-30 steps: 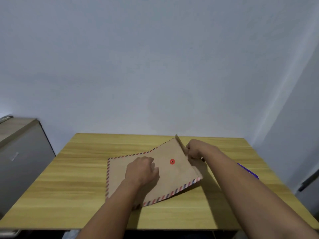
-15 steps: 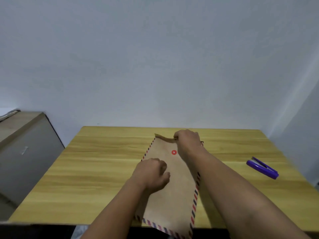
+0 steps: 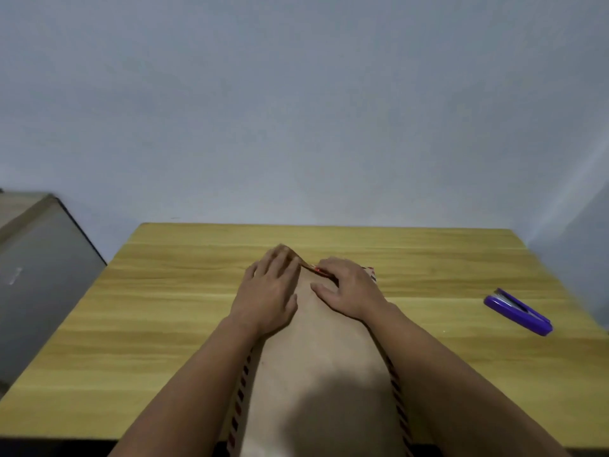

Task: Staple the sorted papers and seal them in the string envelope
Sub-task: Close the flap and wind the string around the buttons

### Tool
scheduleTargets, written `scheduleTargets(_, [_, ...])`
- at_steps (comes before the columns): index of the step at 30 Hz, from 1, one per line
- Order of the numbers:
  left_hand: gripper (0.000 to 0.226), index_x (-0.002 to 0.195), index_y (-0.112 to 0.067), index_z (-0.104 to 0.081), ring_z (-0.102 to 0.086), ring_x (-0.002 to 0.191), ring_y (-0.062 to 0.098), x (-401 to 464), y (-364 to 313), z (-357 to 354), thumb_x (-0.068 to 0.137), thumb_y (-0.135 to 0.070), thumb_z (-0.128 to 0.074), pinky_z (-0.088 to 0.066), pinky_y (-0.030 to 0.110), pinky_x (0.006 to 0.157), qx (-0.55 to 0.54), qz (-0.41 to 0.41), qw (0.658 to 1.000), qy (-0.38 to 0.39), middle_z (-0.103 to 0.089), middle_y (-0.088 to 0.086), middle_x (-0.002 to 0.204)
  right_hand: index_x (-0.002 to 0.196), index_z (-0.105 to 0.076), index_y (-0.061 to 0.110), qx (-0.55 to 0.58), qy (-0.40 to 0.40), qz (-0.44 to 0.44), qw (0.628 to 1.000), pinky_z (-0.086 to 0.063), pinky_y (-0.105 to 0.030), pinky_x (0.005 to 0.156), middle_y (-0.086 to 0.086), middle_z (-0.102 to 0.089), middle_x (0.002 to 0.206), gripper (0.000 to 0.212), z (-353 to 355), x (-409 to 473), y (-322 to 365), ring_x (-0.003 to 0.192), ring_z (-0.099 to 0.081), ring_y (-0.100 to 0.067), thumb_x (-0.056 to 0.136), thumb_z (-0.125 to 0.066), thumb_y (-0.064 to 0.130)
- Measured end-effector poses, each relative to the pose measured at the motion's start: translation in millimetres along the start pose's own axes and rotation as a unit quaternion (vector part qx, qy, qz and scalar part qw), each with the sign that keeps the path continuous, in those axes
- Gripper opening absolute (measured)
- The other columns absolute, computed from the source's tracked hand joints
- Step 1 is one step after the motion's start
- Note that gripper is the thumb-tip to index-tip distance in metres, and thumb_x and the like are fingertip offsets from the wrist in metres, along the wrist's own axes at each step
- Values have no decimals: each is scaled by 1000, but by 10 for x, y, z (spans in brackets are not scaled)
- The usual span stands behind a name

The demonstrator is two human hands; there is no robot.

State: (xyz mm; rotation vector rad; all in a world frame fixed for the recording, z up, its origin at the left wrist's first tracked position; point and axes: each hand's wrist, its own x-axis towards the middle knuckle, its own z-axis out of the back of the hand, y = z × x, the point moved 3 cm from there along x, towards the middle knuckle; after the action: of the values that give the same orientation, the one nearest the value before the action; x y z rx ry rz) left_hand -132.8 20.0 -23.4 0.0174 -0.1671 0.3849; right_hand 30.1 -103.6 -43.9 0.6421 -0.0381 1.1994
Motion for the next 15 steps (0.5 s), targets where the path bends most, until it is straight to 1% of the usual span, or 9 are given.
scheduleTargets(2, [82, 161, -23, -23, -9, 157, 35, 45, -24, 15, 88, -48, -50, -26, 54, 121, 19, 11, 999, -35, -13, 10, 171, 116, -78, 18, -6, -17, -9, 1000, -50, -38, 104, -2, -75, 120, 40, -2, -21, -53, 116, -66, -21, 91, -67, 47])
scheduleTargets(3, [85, 162, -24, -22, -6, 157, 37, 68, -39, 23, 87, -50, -50, -22, 57, 121, 26, 14, 998, -53, -11, 11, 171, 116, -79, 18, -6, -20, -16, 1000, -49, -39, 107, -3, -74, 124, 41, -14, -31, -66, 120, -65, -21, 92, -65, 49])
scheduleTargets(5, [84, 162, -27, -21, 1, 158, 38, 118, -51, 1, 86, -52, -47, -13, 62, 122, 39, 8, 997, -69, -5, 9, 172, 113, -81, 18, 4, -24, -19, 1000, -50, -40, 105, -1, -75, 123, 42, -35, -28, -74, 118, -66, -19, 94, -61, 49])
scheduleTargets(6, [81, 161, -28, -23, 3, 158, 36, 138, -53, -37, 88, -52, -45, -9, 63, 122, 41, -1, 997, -59, -5, 7, 173, 111, -82, 19, 11, -30, -19, 999, -51, -40, 103, 0, -75, 120, 41, -35, -25, -71, 116, -67, -18, 94, -59, 48])
scheduleTargets(8, [71, 159, -31, -27, 4, 159, 31, 161, -58, -167, 92, -53, -34, -4, 60, 125, 12, -14, 1000, -5, -6, 2, 173, 108, -82, 19, 28, -43, -19, 999, -52, -40, 99, 3, -75, 115, 36, -32, -21, -77, 110, -67, -16, 95, -58, 44])
scheduleTargets(10, [72, 162, -35, -19, 3, 159, 25, 159, -54, -300, 93, -57, -18, 0, 55, 126, -38, 6, 998, 56, -3, -1, 173, 106, -79, 20, 25, -53, -17, 998, -52, -43, 95, 7, -74, 110, 27, -25, -7, -93, 107, -66, -15, 96, -57, 35])
scheduleTargets(11, [73, 163, -37, -15, 4, 159, 23, 158, -59, -345, 93, -60, -13, 2, 54, 126, -53, 19, 996, 70, -2, -2, 173, 108, -76, 22, 11, -53, -20, 998, -51, -44, 93, 9, -73, 109, 23, -20, 2, -110, 107, -64, -15, 97, -57, 30])
scheduleTargets(13, [73, 163, -37, -12, 5, 159, 20, 162, -60, -393, 95, -63, -11, 5, 53, 126, -60, 32, 995, 68, -3, -4, 173, 113, -74, 25, -31, -48, -31, 998, -49, -44, 90, 10, -70, 110, 22, 30, 42, -154, 108, -61, -17, 98, -58, 27])
scheduleTargets(15, [70, 163, -36, -12, 6, 159, 19, 156, -51, -405, 98, -63, -14, 5, 53, 126, -59, 34, 996, 58, -3, -5, 173, 122, -71, 27, -76, -18, -48, 996, -47, -44, 89, 6, -66, 113, 27, 87, 105, -251, 109, -58, -20, 100, -57, 30])
